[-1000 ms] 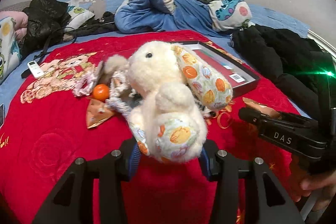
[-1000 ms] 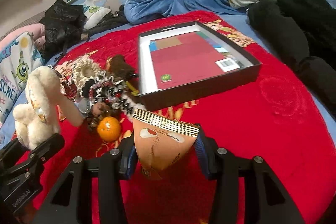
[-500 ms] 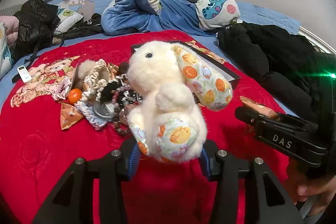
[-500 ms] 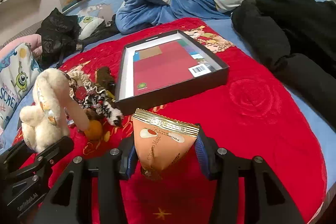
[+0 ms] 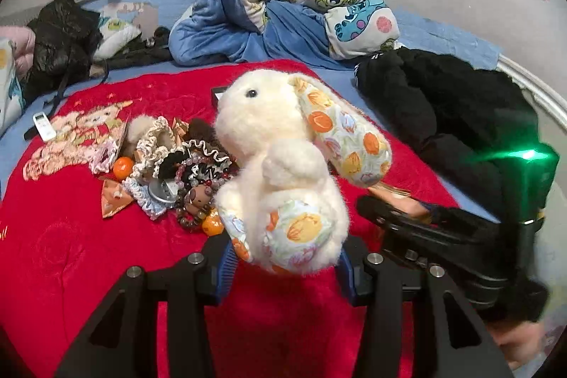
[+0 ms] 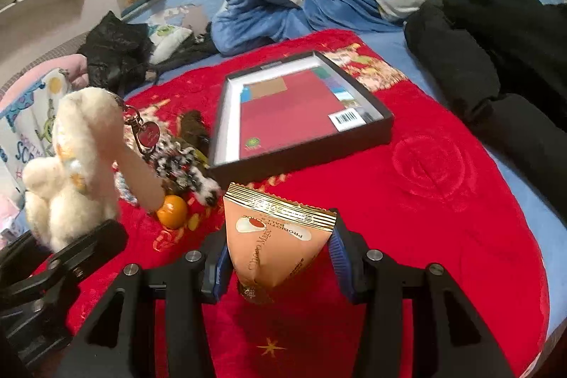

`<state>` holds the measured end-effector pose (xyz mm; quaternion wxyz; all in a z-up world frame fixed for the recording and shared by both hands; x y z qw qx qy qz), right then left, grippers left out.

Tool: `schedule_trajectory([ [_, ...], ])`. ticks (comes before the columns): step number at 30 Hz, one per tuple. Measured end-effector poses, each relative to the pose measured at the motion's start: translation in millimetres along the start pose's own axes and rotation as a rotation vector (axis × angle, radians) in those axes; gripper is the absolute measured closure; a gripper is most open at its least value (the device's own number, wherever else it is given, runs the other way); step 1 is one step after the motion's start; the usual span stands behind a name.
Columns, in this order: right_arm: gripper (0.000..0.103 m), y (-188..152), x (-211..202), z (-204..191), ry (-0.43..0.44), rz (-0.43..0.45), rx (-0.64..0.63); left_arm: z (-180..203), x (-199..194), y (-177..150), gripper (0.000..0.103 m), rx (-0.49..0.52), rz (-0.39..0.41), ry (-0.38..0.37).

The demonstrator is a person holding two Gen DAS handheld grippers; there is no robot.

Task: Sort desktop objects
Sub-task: 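Lift and carry the bunny with the left tool while the right tool carries the packet toward the black box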

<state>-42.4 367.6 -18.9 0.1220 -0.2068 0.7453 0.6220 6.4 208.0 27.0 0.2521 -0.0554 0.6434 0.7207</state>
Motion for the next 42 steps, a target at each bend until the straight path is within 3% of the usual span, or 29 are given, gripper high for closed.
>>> schedule_trajectory([
  [7,0.057,12,-6,-6,-0.002,0.036,0.016,-1,-35,42,0.055,0.095,0.027,0.03],
  [11,0.057,11,-9,-7,-0.022,0.045,-0.005,-3,-44,47,0.055,0.074,0.002,0.006],
  [14,0.057,7,-11,-6,-0.026,0.04,-0.012,0,-44,44,0.055,0.112,0.028,0.031],
  [23,0.057,-3,-17,-6,-0.026,0.044,-0.073,4,-6,27,0.055,0.058,0.016,-0.014],
  [42,0.057,4,7,3,-0.023,0.059,-0.109,17,59,16,0.055,0.097,-0.014,-0.026],
])
Point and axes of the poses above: each gripper's, at about its wrist camera, not at the fingertips, and x roughly the way its jaws point, z to its right, y to its top, the point moved 4 cm from there along x, roughly the way its jaws point, and after that the axes turned 15 degrees about z, right-handed, at the moved point
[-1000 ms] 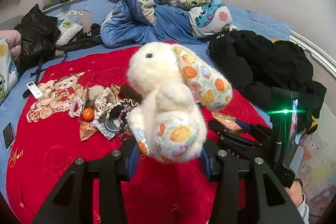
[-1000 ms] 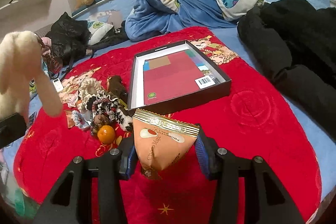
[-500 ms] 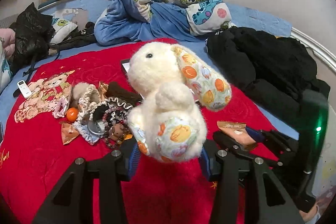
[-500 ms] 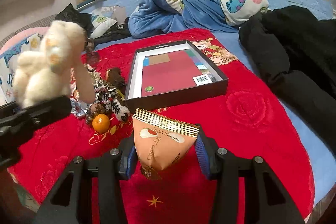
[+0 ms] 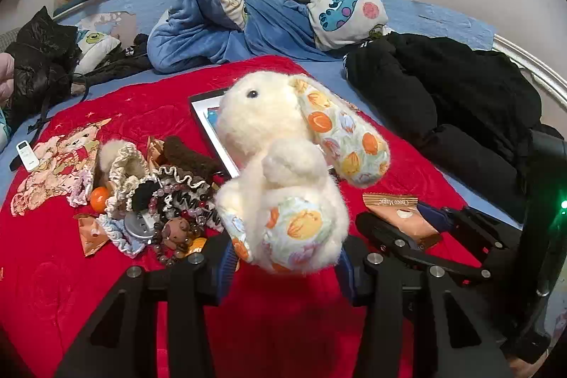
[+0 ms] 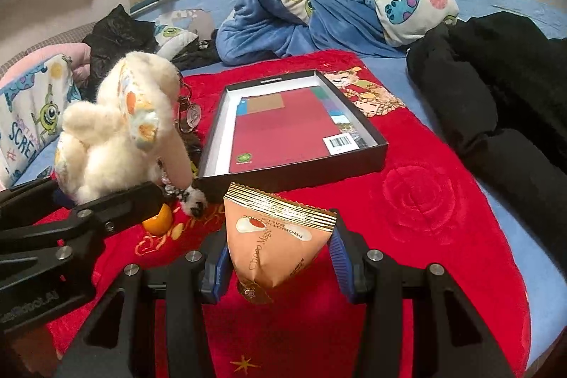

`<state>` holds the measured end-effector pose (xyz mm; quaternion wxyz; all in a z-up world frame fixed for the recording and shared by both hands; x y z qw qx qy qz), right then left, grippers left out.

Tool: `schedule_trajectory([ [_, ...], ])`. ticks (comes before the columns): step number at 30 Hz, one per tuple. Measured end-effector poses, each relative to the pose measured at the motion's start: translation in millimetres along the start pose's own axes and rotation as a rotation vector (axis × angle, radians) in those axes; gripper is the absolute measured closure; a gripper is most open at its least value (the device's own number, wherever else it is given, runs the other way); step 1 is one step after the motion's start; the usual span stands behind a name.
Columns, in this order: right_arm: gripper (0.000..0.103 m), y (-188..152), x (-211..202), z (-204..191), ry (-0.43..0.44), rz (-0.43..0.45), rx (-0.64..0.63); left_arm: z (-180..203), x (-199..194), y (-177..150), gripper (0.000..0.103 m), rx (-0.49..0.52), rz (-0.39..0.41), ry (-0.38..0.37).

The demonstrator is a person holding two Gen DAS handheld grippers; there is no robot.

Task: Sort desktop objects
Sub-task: 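Lift and carry the bunny with the left tool while the right tool carries the packet toward the black box, then lower the bunny onto the red book and open the left tool while the right tool releases the packet there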

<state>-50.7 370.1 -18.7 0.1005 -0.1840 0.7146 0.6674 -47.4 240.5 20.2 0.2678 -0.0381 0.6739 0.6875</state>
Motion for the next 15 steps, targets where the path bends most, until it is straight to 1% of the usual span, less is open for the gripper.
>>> schedule_trajectory([
  [4,0.057,2,7,2,-0.012,-0.006,-0.006,0,5,1,0.055,0.012,0.006,-0.002],
  [8,0.057,9,12,-1,-0.031,0.009,-0.04,-2,12,5,0.055,0.002,0.009,0.001],
  [15,0.057,15,24,2,-0.042,0.014,-0.051,-1,31,9,0.055,-0.004,0.004,-0.009],
])
Point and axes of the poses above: each gripper's, at about its wrist camera, not at the fingertips, and x roughly the way its jaws point, z to its right, y to its top, the point moved 4 cm from there along x, roughly the way its jaws point, and after that the axes turned 15 degrees about z, right-handed, at the moved point
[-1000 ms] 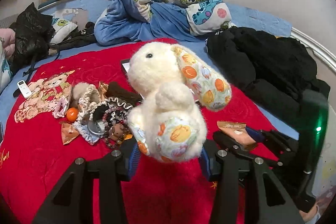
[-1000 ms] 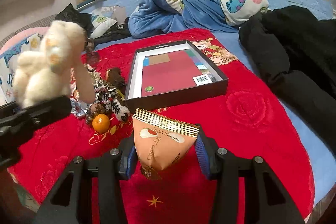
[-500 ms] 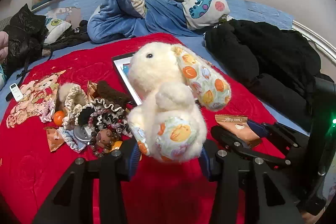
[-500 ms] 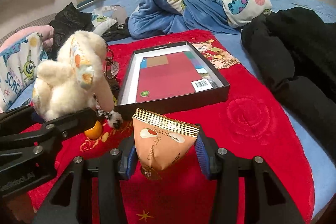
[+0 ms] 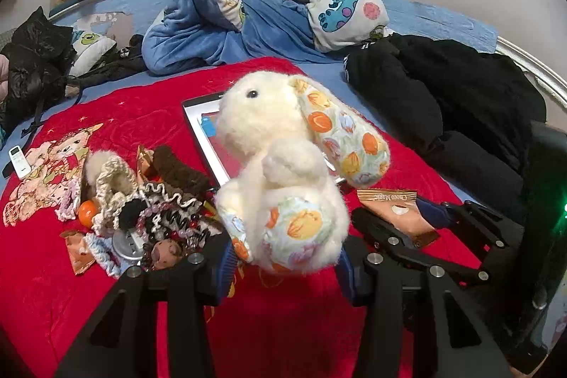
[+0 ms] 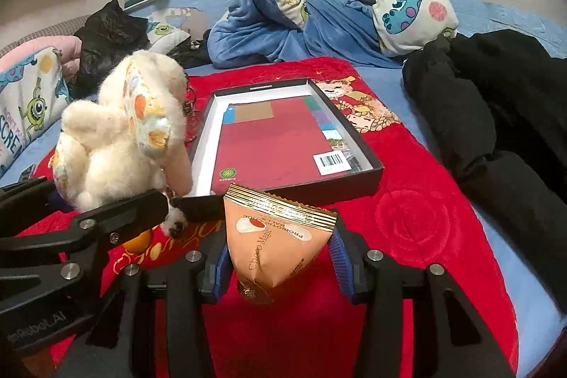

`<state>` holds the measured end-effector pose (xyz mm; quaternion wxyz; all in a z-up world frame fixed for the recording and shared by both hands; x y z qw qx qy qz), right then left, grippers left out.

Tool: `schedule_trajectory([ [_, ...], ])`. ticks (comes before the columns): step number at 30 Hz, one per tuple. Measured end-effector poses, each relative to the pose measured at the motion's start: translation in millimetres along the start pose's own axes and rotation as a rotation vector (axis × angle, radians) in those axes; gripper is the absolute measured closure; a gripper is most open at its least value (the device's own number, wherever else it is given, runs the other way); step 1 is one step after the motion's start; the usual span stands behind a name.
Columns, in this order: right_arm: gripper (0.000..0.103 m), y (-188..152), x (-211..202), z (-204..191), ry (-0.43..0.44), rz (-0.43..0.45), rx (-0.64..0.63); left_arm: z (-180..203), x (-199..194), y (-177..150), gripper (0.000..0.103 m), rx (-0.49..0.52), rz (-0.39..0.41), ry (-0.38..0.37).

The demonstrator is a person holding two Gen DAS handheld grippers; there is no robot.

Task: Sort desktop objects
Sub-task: 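Lower the bunny onto the red book and open the left tool while the right tool releases the packet there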

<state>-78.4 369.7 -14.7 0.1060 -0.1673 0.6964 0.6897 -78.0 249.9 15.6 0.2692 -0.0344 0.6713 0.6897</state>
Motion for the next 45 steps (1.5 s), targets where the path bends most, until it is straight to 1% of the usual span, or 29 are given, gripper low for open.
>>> schedule_trajectory([
  [4,0.057,4,7,4,-0.027,0.007,-0.021,0,12,3,0.055,-0.012,-0.005,-0.006],
  [6,0.057,7,11,5,-0.026,0.013,-0.027,1,17,5,0.055,-0.006,0.001,0.0],
  [12,0.057,12,28,13,-0.038,0.004,-0.008,0,37,14,0.055,-0.009,0.004,0.014],
  [17,0.057,26,56,15,-0.032,0.01,-0.047,-8,59,27,0.055,-0.017,0.017,0.039],
  [21,0.057,34,79,18,-0.026,-0.003,-0.026,-16,79,38,0.055,-0.018,0.02,0.049],
  [26,0.057,39,107,26,-0.019,-0.031,0.011,-24,106,44,0.055,-0.04,0.005,0.039],
  [29,0.057,37,121,27,-0.007,-0.041,0.002,-27,122,41,0.055,-0.044,-0.024,0.036],
  [32,0.058,30,133,25,0.007,-0.055,-0.039,-31,133,32,0.055,-0.046,-0.051,0.044],
  [34,0.058,22,141,23,0.021,-0.075,-0.062,-32,140,24,0.055,-0.037,-0.07,0.058],
  [38,0.058,8,153,19,0.01,-0.124,-0.09,-37,150,11,0.055,-0.043,-0.11,0.068],
  [42,0.057,1,154,17,0.003,-0.133,-0.111,-40,156,5,0.055,-0.064,-0.123,0.052],
  [45,0.057,1,154,18,0.0,-0.13,-0.113,-39,159,3,0.055,-0.053,-0.12,0.05],
])
Point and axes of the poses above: each gripper's, at about its wrist camera, not at the fingertips, and x roughly the way its jaws point, z to its right, y to its top, the point moved 4 cm from there along x, roughly the way its jaws point, and after that the axes turned 15 degrees about z, right-handed, at the moved point
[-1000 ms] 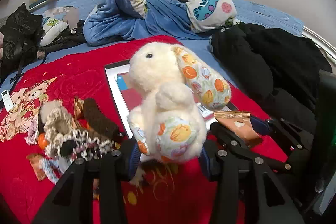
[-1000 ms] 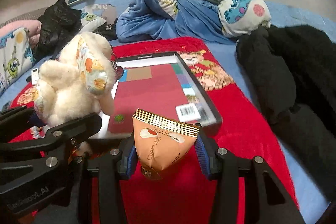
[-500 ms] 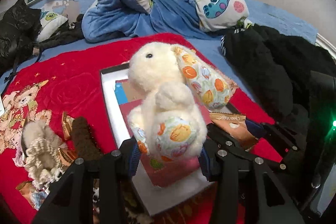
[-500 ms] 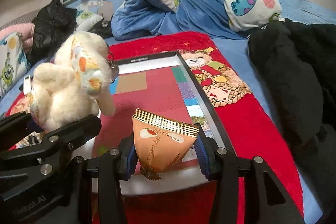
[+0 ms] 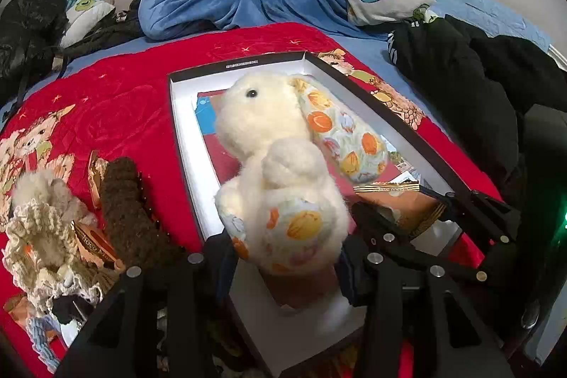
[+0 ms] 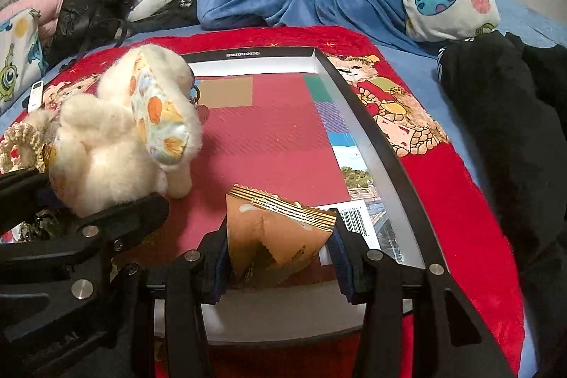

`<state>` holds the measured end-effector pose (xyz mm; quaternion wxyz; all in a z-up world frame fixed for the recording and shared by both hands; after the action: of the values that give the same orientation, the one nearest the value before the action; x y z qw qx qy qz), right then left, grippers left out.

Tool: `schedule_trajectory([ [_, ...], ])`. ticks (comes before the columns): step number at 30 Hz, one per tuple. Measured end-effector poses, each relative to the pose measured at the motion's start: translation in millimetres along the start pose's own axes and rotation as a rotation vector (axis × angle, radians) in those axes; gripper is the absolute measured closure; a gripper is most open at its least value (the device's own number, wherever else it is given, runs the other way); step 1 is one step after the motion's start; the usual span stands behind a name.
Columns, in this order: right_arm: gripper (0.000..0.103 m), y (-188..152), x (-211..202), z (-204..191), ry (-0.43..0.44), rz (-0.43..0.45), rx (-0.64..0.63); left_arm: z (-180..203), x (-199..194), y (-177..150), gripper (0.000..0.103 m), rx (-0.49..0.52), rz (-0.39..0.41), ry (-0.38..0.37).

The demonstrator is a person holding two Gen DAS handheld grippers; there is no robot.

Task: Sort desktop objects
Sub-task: 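Lower the bunny onto the red book and open the left tool while the right tool releases the packet there, then withdraw both tools from the box back toward the item pile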

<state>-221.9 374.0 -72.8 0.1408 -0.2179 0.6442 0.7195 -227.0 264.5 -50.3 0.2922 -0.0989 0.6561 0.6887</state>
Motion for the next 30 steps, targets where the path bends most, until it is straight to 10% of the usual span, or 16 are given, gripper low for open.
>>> schedule_trajectory([
  [16,0.056,-2,0,-1,-0.012,0.024,-0.005,0,-4,-1,0.047,0.019,0.036,0.057],
  [18,0.052,-2,0,-2,-0.008,0.025,-0.013,2,-5,0,0.038,0.021,0.035,0.043],
  [21,0.003,-1,-3,-1,-0.022,0.042,-0.017,4,-11,4,0.021,0.054,0.045,0.07],
  [23,0.0,2,-7,4,-0.04,0.063,0.003,-1,-18,8,0.0,0.048,0.064,0.117],
  [30,0.0,6,-17,13,-0.062,0.1,0.047,-7,-28,9,0.0,0.047,0.101,0.107],
])
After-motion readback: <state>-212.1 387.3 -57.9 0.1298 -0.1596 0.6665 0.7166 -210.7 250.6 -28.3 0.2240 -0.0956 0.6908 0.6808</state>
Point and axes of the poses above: each gripper's, at about its wrist camera, not at the fingertips, and x roughly the way its jaws point, z to its right, y to its top, the point moved 4 cm from there along x, roughly the way its jaws point, and after that the axes turned 15 degrees about z, right-handed, at the moved point
